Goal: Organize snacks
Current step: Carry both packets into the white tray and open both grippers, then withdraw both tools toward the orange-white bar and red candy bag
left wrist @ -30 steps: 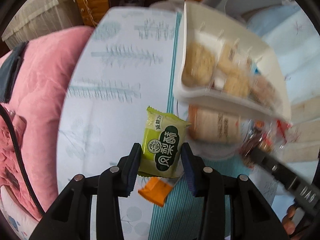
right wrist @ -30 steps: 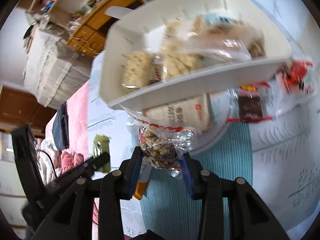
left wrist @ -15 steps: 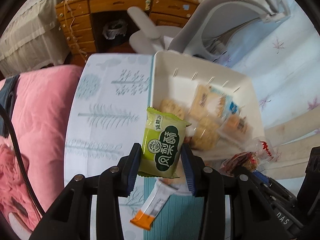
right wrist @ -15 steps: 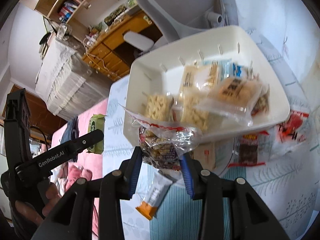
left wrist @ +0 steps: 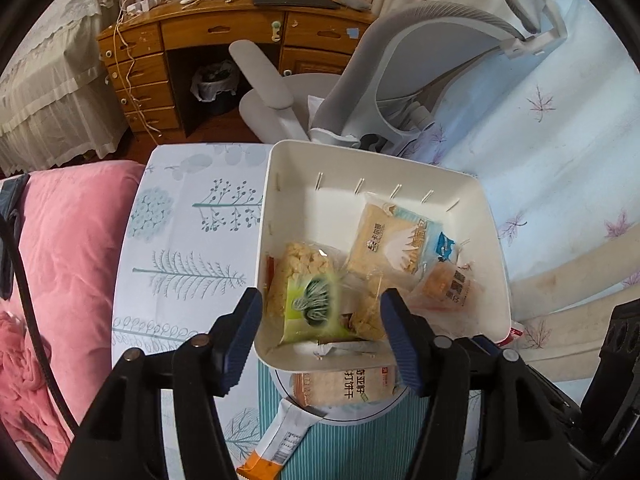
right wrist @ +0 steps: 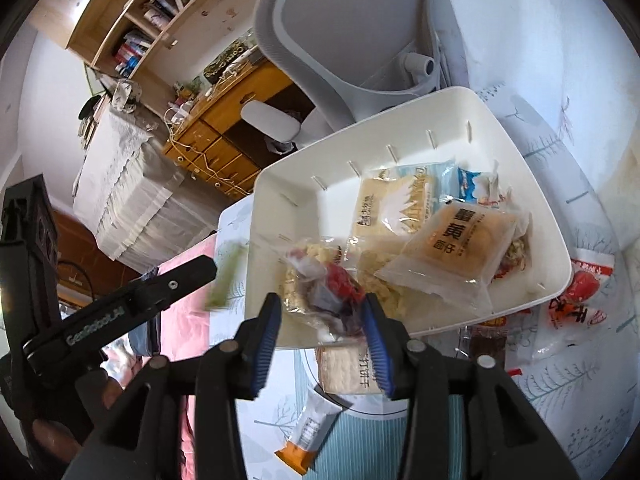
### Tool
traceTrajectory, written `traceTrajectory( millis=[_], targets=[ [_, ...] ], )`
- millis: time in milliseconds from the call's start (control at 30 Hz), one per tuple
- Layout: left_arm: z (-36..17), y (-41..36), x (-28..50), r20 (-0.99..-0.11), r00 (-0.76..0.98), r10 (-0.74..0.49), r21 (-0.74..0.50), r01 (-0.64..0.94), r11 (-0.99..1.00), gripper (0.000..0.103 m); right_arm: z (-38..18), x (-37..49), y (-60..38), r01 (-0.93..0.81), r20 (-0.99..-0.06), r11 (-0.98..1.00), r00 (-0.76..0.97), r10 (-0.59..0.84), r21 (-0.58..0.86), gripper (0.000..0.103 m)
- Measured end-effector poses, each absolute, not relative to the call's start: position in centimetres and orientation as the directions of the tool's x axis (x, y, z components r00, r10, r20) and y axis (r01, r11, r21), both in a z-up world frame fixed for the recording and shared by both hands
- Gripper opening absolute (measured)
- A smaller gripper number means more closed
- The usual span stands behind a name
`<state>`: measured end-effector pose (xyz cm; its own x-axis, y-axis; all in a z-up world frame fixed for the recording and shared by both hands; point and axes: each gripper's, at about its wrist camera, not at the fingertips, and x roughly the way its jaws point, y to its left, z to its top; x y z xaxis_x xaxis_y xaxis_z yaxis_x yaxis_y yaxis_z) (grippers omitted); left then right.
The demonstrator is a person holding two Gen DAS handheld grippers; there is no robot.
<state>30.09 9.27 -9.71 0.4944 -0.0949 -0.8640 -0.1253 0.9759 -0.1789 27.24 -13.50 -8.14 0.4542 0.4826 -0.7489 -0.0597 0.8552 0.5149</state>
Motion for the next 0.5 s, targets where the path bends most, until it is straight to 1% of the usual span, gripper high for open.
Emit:
traceTrajectory(
  millis=[33, 167, 433, 500],
  targets=[
    [-9.8, 9.3, 30.0, -0.867, 0.489, -0.093, -0.179, -0.13, 0.975, 0.061, -8.2, 27.3, -13.7, -0.054, -0.751, 0.857, 0.455, 0.478, 0.513, 0.053],
    [-10.2, 9.7, 29.3, -0.882, 0.466, -0.068, -0.164, -0.168, 0.972, 0.07, -8.5, 27.0, -14.5, -0.041, -0.758, 0.86, 0.451, 0.471, 0.509, 0.059],
    [-10.5, 10.0, 26.4, -0.896, 0.441, -0.046, -0.153, -0.209, 0.966, 0.07, -8.3, 25.7, -16.8, -0.024, -0.763, 0.867, 0.464, 0.451, 0.498, 0.069],
    [-10.7, 9.9, 25.4, -0.898, 0.438, -0.047, -0.157, -0.219, 0.963, 0.07, -8.3, 25.3, -17.5, -0.019, -0.766, 0.874, 0.471, 0.436, 0.486, 0.07]
  ],
)
